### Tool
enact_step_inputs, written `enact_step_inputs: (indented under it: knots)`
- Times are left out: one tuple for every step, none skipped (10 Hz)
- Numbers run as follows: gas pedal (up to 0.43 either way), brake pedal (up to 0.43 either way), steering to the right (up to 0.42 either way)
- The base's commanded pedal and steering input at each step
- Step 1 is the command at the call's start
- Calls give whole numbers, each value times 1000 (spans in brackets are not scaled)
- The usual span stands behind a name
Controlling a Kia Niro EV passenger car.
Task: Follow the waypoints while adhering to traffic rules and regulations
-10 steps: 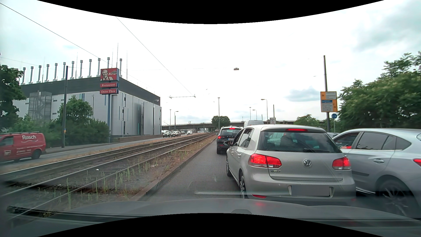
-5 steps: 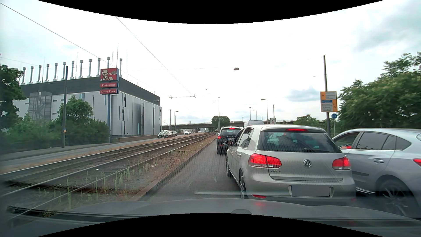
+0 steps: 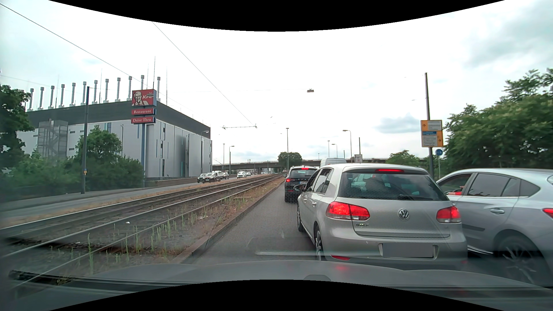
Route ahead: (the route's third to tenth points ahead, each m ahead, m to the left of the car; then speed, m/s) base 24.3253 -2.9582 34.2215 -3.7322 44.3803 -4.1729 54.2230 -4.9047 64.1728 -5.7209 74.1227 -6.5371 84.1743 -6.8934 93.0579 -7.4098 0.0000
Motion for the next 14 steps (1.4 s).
enact_step_inputs:
  knots:
    - [0, 244, 1]
    - [0, 244, 1]
    - [0, 244, 1]
    - [0, 244, 1]
    - [0, 244, 1]
    - [0, 244, 1]
    - [0, 244, 1]
    - [0, 244, 1]
    - [0, 244, 1]
    - [0, 244, 1]
    - [0, 244, 1]
    - [0, 244, 1]
    - [0, 244, 1]
    - [0, 244, 1]
